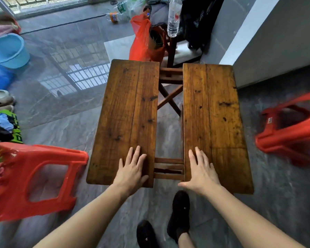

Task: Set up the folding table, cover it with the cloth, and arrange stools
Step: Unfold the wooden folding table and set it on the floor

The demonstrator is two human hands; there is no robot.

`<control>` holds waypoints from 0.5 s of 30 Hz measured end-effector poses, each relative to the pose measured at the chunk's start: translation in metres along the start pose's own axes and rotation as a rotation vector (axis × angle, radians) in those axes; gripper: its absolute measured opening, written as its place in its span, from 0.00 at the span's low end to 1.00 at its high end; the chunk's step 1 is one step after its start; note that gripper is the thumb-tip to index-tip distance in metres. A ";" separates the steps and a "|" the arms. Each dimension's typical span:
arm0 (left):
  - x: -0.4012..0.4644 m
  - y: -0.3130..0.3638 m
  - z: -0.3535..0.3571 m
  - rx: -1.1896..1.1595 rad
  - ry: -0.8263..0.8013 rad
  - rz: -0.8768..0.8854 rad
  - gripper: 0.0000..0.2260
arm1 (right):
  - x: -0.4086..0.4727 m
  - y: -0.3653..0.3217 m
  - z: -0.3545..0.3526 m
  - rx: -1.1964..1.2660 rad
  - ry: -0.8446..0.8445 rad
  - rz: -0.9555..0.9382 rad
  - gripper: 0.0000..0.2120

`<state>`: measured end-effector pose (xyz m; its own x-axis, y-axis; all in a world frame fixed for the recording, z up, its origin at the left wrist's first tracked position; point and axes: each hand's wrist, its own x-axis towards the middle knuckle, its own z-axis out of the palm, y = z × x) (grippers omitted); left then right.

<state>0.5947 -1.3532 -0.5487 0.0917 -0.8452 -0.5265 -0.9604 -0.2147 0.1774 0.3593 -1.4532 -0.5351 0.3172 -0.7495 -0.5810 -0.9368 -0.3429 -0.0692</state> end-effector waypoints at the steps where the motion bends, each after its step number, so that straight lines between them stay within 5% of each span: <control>1: -0.007 -0.001 0.004 0.041 -0.018 0.017 0.39 | -0.007 0.002 0.005 -0.036 -0.014 -0.010 0.64; 6: -0.019 -0.009 0.017 0.146 0.004 0.062 0.52 | -0.018 0.007 0.018 -0.173 0.023 -0.053 0.66; 15: -0.023 0.004 0.030 0.231 0.122 -0.032 0.45 | -0.027 0.013 0.028 -0.283 0.179 -0.086 0.55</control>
<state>0.5807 -1.3204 -0.5606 0.1402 -0.8958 -0.4218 -0.9899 -0.1362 -0.0399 0.3346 -1.4213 -0.5431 0.4378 -0.7900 -0.4292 -0.8356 -0.5338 0.1302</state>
